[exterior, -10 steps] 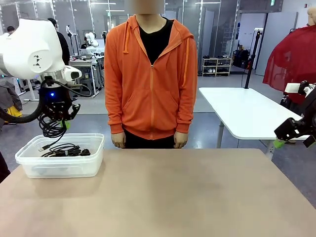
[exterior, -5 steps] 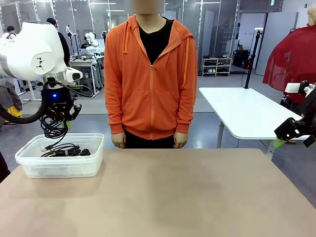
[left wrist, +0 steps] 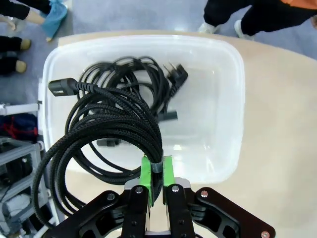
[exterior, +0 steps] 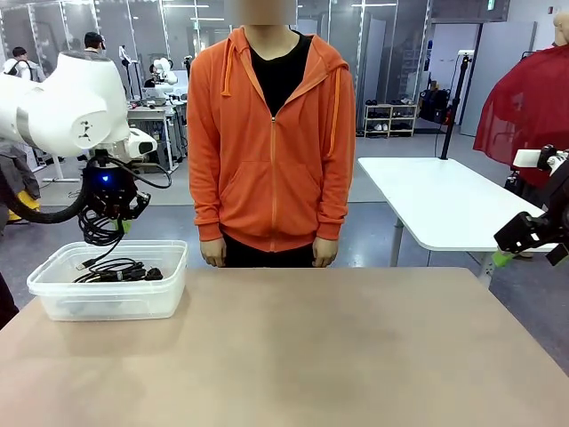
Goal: Organize and store the cables.
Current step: Place the USB Extension Cable into the Organizing box.
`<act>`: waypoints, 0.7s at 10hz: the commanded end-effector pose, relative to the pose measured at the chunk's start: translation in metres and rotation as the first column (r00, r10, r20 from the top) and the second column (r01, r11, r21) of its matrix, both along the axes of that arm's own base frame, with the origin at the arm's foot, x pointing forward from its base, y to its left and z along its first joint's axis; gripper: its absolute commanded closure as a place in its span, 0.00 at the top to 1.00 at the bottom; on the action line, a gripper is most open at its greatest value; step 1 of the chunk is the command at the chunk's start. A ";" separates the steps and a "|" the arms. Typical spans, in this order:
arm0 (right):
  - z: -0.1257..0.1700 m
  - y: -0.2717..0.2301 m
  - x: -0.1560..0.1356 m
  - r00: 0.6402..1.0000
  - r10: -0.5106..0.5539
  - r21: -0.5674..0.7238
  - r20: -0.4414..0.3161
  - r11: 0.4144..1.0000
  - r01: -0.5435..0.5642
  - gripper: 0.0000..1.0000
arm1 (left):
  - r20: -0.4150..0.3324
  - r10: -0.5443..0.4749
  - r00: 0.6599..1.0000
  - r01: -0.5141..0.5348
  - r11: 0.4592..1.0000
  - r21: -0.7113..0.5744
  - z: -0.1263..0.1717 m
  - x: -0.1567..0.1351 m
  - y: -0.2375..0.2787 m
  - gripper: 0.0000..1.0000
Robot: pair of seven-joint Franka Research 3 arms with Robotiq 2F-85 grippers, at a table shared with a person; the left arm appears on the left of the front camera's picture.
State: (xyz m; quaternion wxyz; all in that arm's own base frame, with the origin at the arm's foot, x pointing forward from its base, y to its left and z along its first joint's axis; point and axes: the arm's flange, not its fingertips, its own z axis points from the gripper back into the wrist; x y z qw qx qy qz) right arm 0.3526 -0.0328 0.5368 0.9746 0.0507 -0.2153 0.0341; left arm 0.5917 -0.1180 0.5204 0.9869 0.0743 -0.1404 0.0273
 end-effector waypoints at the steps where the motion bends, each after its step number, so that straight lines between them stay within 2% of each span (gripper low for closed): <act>1: 0.001 0.001 0.001 1.000 0.005 -0.002 -0.007 1.000 -0.005 1.00 | -0.008 -0.023 1.000 0.023 1.000 0.014 -0.014 0.038 0.002 0.11; 5: 0.001 0.001 0.001 1.000 0.005 -0.002 -0.007 1.000 -0.005 1.00 | -0.066 0.003 0.998 -0.006 0.999 -0.049 -0.049 0.072 0.007 0.11; 7: 0.001 0.001 0.001 1.000 0.005 -0.002 -0.007 1.000 -0.005 1.00 | -0.124 -0.008 0.992 0.001 0.998 -0.059 -0.064 0.072 0.005 0.11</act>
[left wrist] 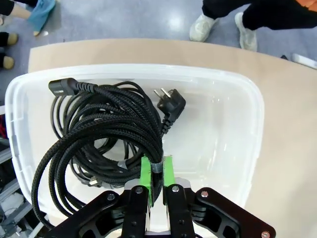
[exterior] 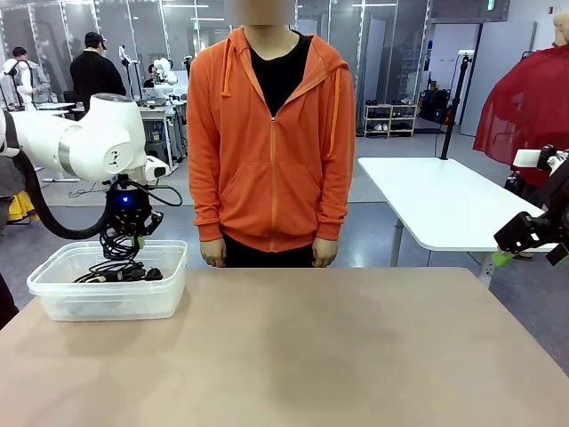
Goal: Organize and store the cables.
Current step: Place the USB Extension Cable into the Organizing box.
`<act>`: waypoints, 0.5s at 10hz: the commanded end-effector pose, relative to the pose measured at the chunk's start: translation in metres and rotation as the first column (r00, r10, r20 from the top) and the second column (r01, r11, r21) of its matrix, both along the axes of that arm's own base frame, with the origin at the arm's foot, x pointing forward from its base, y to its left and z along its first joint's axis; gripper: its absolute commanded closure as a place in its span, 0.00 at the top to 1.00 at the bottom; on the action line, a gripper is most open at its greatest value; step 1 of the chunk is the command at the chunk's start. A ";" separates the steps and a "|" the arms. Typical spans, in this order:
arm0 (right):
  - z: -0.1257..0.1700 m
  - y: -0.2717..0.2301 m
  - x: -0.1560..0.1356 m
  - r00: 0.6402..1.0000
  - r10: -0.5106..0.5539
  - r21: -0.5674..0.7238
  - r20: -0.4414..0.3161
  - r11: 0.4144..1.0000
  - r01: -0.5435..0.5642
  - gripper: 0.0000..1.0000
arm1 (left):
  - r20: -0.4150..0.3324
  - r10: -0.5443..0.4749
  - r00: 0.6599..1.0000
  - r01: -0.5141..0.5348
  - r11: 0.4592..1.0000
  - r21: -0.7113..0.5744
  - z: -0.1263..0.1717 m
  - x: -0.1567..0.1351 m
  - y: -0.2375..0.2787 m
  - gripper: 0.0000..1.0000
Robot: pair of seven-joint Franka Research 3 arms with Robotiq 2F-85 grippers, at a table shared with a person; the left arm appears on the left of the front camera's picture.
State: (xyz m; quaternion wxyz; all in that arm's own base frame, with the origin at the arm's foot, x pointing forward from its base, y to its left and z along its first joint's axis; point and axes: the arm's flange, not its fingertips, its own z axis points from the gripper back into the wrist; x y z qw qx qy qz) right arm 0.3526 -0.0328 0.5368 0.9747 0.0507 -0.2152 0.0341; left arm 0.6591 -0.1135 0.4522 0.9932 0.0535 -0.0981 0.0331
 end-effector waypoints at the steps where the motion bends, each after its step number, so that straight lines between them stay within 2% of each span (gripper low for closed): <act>1: 0.001 0.001 0.001 1.000 0.005 -0.002 -0.007 1.000 -0.005 1.00 | -0.081 -0.019 0.997 0.018 1.000 -0.018 0.001 -0.002 -0.001 0.11; 3: 0.001 0.001 0.001 1.000 0.005 -0.002 -0.007 1.000 -0.005 1.00 | -0.133 -0.029 0.991 0.026 0.999 -0.027 -0.017 -0.002 -0.005 0.16; 5: 0.001 0.001 0.001 1.000 0.005 -0.002 -0.007 1.000 -0.005 1.00 | -0.181 0.003 0.983 -0.011 0.999 -0.043 -0.031 -0.001 -0.004 0.31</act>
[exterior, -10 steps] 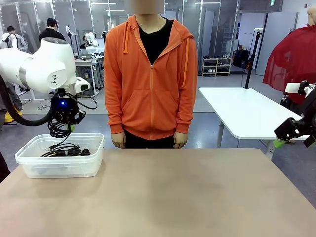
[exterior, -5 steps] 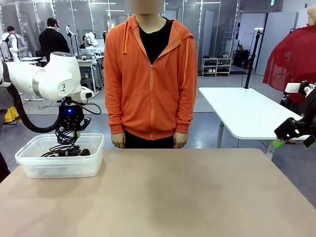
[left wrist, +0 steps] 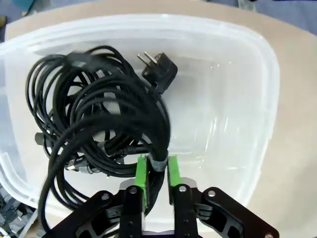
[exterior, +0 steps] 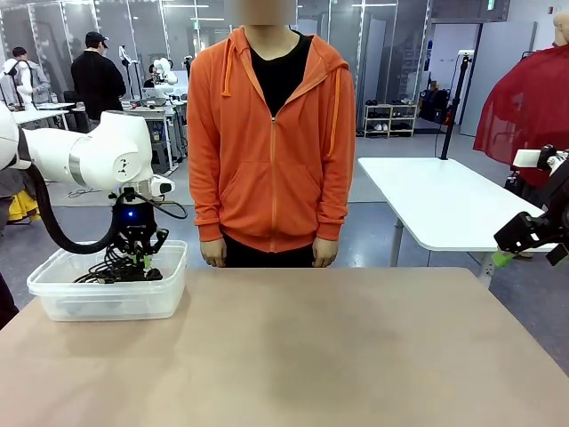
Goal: Organize and store the cables.
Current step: Place the USB Extension Cable into the Organizing box.
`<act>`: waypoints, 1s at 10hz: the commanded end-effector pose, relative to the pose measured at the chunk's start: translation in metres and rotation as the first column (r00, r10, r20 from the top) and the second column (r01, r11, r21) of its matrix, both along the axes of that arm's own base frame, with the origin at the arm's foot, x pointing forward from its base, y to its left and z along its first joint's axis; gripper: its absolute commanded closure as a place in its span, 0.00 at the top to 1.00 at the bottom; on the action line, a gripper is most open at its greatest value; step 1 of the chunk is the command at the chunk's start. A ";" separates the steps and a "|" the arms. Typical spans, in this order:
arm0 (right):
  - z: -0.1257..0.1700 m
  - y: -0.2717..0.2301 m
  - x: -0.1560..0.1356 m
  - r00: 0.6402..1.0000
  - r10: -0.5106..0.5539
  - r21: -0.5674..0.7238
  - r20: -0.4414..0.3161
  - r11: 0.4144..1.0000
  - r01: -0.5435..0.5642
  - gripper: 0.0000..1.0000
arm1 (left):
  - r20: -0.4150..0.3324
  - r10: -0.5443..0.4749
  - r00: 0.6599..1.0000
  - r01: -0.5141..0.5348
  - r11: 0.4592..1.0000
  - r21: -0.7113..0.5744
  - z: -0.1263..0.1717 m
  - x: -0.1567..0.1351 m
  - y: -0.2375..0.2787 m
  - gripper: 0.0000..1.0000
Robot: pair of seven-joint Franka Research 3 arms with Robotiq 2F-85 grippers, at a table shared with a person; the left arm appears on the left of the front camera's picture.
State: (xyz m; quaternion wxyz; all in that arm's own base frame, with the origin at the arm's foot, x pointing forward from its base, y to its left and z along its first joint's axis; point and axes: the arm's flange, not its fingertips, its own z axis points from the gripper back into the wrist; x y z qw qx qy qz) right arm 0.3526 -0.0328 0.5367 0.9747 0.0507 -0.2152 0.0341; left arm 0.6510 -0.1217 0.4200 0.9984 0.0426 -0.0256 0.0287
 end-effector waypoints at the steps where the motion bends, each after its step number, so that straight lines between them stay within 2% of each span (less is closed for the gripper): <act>1: 0.001 0.001 0.001 1.000 0.005 -0.002 -0.007 1.000 -0.005 1.00 | -0.049 0.023 0.999 -0.024 1.000 -0.015 0.000 0.006 0.005 0.48; 2: 0.001 0.001 0.001 1.000 0.005 -0.002 -0.007 1.000 -0.005 1.00 | -0.049 0.030 0.998 -0.030 0.999 -0.014 0.001 0.005 0.006 0.58; 3: 0.001 0.001 0.001 1.000 0.005 -0.002 -0.007 1.000 -0.005 1.00 | -0.055 0.036 0.998 -0.037 0.999 -0.030 0.006 0.002 0.006 0.74; 4: 0.001 0.001 0.001 1.000 0.005 -0.002 -0.007 1.000 -0.005 1.00 | -0.050 0.041 0.998 -0.043 0.998 -0.046 0.012 -0.005 0.004 0.60; 5: 0.001 0.001 0.001 1.000 0.005 -0.002 -0.007 1.000 -0.005 1.00 | -0.030 0.029 0.999 -0.031 0.997 -0.064 0.018 -0.013 0.002 1.00; 6: 0.001 0.001 0.001 1.000 0.005 -0.002 -0.007 1.000 -0.005 1.00 | -0.023 0.004 1.000 -0.006 0.995 -0.099 0.023 -0.020 0.000 0.86; 7: 0.001 0.001 0.001 1.000 0.005 -0.002 -0.007 1.000 -0.005 1.00 | -0.020 -0.005 1.000 0.003 0.992 -0.125 0.026 -0.027 -0.004 1.00; 10: 0.001 0.001 0.001 1.000 0.005 -0.002 -0.007 1.000 -0.005 1.00 | -0.001 -0.010 1.000 0.010 0.991 -0.131 0.033 -0.038 -0.013 1.00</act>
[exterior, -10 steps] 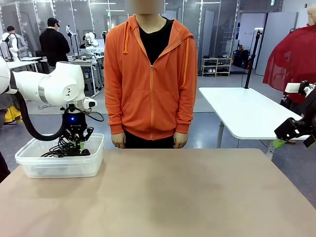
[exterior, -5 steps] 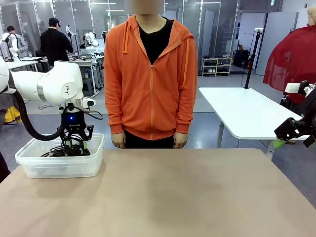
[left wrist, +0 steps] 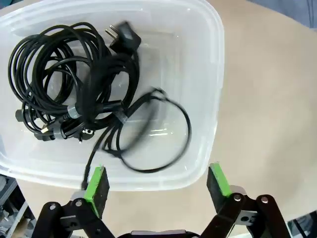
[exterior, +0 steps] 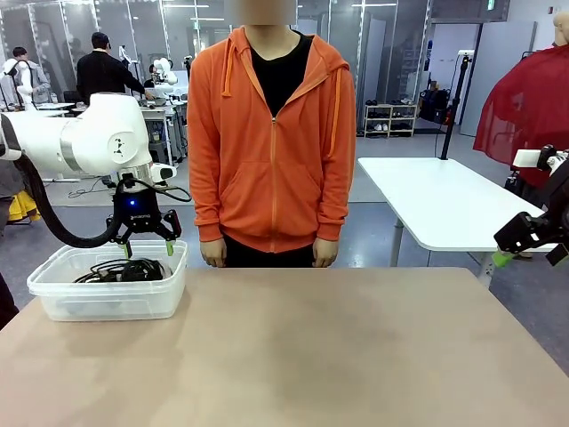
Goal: Organize and store the cables.
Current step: Place the USB Extension Cable into the Organizing box.
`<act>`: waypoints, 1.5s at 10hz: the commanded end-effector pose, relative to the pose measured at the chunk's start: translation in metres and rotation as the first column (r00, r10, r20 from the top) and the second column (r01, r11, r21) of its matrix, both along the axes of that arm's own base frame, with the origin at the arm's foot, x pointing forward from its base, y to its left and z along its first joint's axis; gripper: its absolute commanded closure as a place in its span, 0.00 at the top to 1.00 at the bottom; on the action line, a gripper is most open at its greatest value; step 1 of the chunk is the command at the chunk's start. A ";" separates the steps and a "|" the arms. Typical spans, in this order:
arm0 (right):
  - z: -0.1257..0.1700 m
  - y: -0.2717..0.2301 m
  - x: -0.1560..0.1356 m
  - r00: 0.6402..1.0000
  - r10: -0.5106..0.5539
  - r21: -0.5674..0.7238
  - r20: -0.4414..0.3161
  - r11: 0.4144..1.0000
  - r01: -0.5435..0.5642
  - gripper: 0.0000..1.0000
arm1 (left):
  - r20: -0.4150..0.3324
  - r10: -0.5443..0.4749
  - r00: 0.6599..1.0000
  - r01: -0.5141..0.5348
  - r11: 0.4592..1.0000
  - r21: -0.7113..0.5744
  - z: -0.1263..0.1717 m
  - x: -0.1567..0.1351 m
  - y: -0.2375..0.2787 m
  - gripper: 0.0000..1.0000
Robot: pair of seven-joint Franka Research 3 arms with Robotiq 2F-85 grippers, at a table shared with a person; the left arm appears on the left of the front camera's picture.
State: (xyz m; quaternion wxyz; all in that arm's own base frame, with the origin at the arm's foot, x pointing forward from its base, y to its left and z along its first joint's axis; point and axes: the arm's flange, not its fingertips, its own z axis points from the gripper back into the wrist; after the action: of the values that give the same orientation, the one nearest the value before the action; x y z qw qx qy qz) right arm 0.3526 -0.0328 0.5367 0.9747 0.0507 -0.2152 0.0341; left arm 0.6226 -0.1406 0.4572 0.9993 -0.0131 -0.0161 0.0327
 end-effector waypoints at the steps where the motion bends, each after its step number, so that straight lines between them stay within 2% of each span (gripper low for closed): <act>1: 0.001 0.001 0.001 1.000 0.005 -0.002 -0.007 1.000 -0.005 1.00 | 0.023 -0.004 1.000 0.005 1.000 -0.025 -0.003 -0.011 0.006 1.00; 2: 0.001 0.001 0.001 1.000 0.005 -0.002 -0.007 1.000 -0.005 1.00 | 0.028 -0.010 1.000 0.011 0.999 -0.038 -0.001 -0.013 0.009 1.00; 3: 0.001 0.001 0.001 1.000 0.005 -0.002 -0.007 1.000 -0.005 1.00 | 0.002 -0.001 1.000 0.001 1.000 0.000 0.001 -0.003 0.000 1.00; 15: 0.001 0.001 0.001 1.000 0.005 -0.002 -0.007 1.000 -0.005 1.00 | 0.002 -0.001 1.000 0.001 1.000 0.000 0.001 -0.003 0.000 1.00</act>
State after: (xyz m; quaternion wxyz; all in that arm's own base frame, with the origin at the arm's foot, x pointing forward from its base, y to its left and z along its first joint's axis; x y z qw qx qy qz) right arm 0.3526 -0.0328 0.5367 0.9747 0.0507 -0.2152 0.0341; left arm 0.6178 -0.1411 0.4572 0.9992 -0.0133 -0.0180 0.0324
